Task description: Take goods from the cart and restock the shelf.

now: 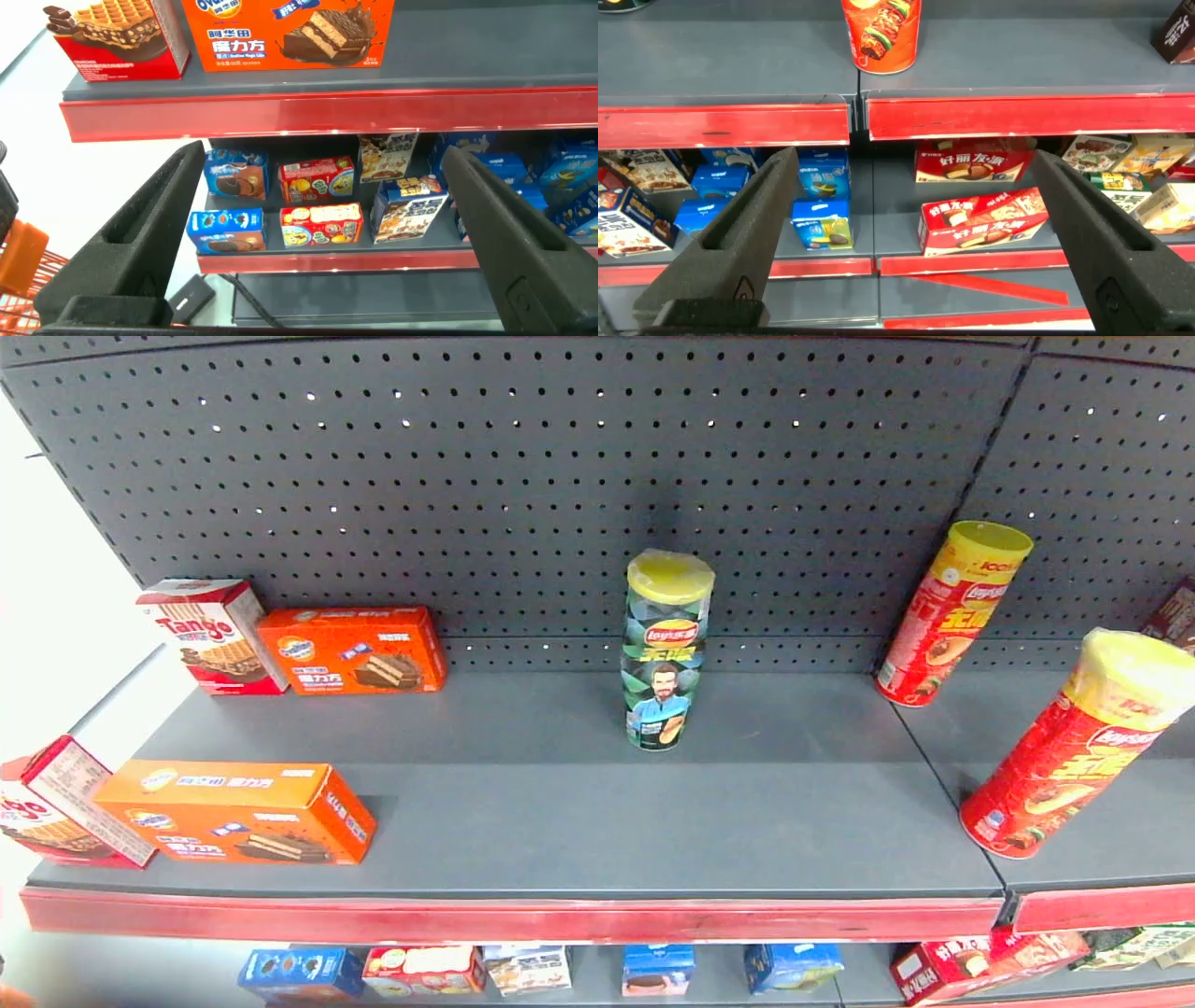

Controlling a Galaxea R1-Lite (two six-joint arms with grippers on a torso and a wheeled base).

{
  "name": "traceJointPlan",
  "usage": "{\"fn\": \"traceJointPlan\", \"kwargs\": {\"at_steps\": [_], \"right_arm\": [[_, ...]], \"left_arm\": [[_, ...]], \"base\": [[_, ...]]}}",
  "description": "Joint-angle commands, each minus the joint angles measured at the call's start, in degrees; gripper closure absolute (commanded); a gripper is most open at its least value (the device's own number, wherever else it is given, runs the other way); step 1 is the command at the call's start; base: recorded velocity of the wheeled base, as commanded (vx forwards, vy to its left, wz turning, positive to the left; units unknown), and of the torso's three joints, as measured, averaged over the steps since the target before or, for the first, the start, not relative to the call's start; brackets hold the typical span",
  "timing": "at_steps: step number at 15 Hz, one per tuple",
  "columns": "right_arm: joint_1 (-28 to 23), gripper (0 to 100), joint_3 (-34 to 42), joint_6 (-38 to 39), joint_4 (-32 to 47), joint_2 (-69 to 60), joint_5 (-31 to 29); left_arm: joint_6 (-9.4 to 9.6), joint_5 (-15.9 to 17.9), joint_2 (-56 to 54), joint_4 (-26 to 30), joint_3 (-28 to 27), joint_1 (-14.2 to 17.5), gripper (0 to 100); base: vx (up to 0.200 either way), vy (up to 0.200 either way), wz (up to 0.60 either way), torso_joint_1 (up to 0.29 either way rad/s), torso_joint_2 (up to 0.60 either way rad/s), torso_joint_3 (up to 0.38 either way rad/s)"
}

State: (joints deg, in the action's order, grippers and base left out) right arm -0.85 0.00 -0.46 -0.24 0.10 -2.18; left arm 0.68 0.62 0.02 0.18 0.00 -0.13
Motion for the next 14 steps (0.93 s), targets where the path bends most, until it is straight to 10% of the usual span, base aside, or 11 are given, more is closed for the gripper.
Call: {"fn": "traceJointPlan", "kwargs": {"at_steps": [1, 9, 14], "right_arm": [[-0.03, 0, 0.00, -0.06, -0.02, 0.08, 0.07], [-0.03, 0, 0.00, 0.20, -0.02, 0.08, 0.16], [-0.03, 0, 0.00, 0.20, -0.02, 0.08, 0.16]], "left_arm": [[0.02, -0.01, -0.02, -0.01, 0.00, -0.04, 0], [-0.07, 0.17, -0.02, 0.08, -0.09, 0.05, 0], [-0.07, 0.17, -0.02, 0.08, -0.09, 0.05, 0]], "base": [[0.000, 0.000, 0.00, 0.000, 0.00, 0.000], [0.000, 0.000, 0.00, 0.000, 0.00, 0.000], [0.000, 0.000, 0.60, 0.005, 0.00, 0.000]]}}
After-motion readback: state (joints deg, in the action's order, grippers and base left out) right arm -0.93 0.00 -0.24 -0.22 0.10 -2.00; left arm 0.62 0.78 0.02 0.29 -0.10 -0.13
